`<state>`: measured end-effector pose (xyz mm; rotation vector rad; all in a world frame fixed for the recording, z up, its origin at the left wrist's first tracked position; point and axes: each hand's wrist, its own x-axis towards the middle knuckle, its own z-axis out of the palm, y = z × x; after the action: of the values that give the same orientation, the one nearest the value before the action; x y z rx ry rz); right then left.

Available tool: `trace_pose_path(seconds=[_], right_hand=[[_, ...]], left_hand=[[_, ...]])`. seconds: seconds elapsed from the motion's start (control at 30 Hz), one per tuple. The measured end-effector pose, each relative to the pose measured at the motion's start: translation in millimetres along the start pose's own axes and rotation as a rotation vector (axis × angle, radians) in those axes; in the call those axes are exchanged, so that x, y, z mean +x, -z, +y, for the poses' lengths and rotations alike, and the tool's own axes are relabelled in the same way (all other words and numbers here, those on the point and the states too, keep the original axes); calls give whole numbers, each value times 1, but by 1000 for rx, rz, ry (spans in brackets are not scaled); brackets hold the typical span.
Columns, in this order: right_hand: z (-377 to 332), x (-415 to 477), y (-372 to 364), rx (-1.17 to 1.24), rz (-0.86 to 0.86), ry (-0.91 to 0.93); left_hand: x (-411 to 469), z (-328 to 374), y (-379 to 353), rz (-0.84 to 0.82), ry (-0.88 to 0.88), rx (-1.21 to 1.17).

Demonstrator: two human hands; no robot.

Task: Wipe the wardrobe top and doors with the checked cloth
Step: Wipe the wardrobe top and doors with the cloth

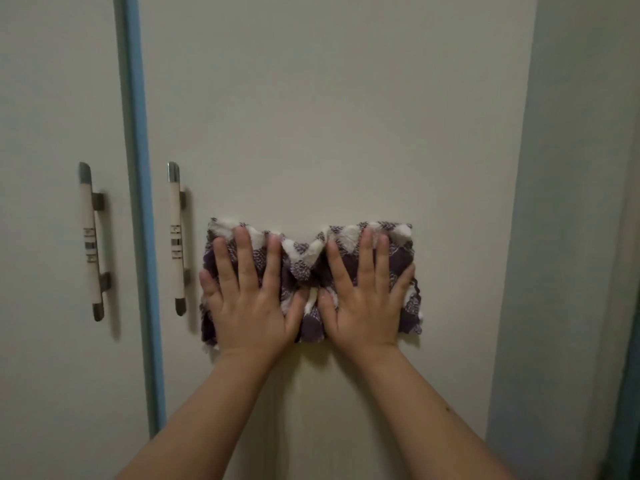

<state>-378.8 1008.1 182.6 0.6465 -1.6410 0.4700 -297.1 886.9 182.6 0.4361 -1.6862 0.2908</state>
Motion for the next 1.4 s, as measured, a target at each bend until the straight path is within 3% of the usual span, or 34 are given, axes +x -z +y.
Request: trace_pose_path(seconds=[0.3, 0.53, 0.77, 1.13, 1.4], right_hand=[[92, -25, 2, -53, 39, -56], [118, -45, 5, 27, 69, -187], [76, -52, 4, 113, 61, -296], [-60, -52, -10, 102, 23, -76], [-82, -52, -5, 257, -46, -50]], left_hand=[[-19, 100, -19, 11, -22, -64], [-27, 133, -25, 26, -67, -104], [-41, 93, -22, 28, -96, -66], [-66, -49, 0, -62, 163, -55], [-68, -62, 12, -130, 205, -100]])
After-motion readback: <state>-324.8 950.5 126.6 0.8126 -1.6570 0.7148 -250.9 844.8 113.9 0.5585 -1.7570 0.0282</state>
